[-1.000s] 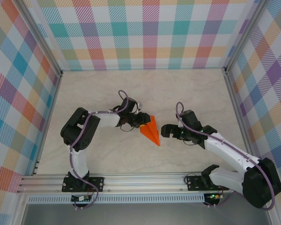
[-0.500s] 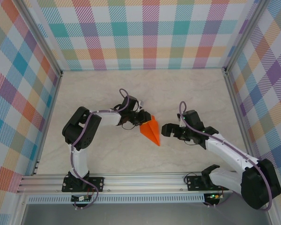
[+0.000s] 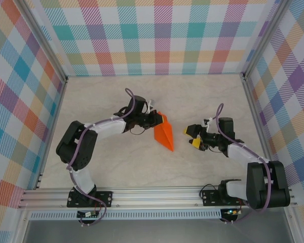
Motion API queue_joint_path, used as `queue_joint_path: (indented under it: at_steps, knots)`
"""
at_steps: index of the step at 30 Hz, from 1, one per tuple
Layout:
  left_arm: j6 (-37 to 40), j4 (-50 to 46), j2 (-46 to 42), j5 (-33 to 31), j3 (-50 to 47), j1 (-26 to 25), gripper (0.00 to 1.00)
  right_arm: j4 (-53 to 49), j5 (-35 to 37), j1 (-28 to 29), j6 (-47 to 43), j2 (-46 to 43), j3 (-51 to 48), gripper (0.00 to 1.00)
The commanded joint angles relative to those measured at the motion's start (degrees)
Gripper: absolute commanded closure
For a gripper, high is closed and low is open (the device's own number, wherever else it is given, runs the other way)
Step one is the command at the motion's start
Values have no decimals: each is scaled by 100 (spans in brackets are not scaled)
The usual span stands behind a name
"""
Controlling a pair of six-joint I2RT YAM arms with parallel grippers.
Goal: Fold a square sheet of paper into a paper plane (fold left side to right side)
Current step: Turn over the paper at the center of the table.
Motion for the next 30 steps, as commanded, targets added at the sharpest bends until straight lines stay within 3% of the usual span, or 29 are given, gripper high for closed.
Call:
queue_joint_path:
  at_steps: [1, 8, 18, 25, 30]
  knots:
    - [328, -376, -692, -215, 390, -25, 97, 746, -982, -12, 99, -7, 201, 0]
    - [241, -299, -1240, -232, 837, 32, 98, 2434, -1445, 113, 1091, -63, 289, 0]
    - [-149, 221, -1392, 213, 947, 30, 98, 2705, -1152, 1138, 1496, -156, 993, 0]
    - [-537, 768, -1460, 569, 828, 30, 98, 2933, -959, 1326, 1873, 63, 1092, 0]
    - [-533, 728, -1509, 646, 711, 22, 98, 2735, -965, 1326, 1733, -123, 1123, 15]
